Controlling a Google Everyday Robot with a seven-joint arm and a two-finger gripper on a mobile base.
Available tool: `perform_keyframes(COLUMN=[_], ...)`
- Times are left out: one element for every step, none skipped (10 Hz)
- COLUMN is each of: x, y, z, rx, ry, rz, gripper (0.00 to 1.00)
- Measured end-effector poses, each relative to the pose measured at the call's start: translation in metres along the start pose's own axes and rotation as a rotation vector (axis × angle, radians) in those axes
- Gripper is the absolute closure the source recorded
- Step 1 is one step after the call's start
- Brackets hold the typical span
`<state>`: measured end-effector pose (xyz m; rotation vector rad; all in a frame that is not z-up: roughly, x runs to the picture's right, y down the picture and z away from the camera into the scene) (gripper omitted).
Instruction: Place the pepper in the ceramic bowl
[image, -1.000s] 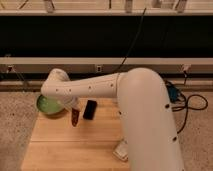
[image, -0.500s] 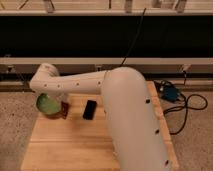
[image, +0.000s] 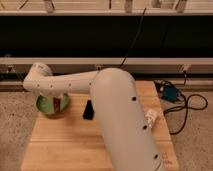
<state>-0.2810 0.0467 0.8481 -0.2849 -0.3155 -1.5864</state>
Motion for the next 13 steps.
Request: perform_keyframes(x=[0.008,0.013,0.02,0.028,0.032,0.034,0.035,0.036,0.04,0.044,0.048,0.051,0.052], y=[-0.003,-0.005,-0.006,-0.006,-0.007,-0.008,-0.009,-0.008,-0.005,-0.004,-0.003,-0.002,-0.003], z=[0.003,0.005,0.008,0.012,0.015,0.016,0.018,0.016,0.018,0.02,0.022,0.023,0.024], rx=[0.006,0.009,0.012,0.016,0.022,0.03,0.038,0.041,0.041,0.043,0.047,0.05,0.054], ry=[0.017,0.026,0.038,0.056,0.071,0.082,0.093,0.089,0.086,0.093,0.1,0.104,0.105], rz=[0.002,0.006,0.011,0.02,0.027,0.029,0.026,0.018,0.017,0.02,0.02,0.02,0.016], gripper=[0.78,0.7,0.61,0.48,0.38,0.3,0.23,0.2,0.2,0.2,0.2,0.2,0.2])
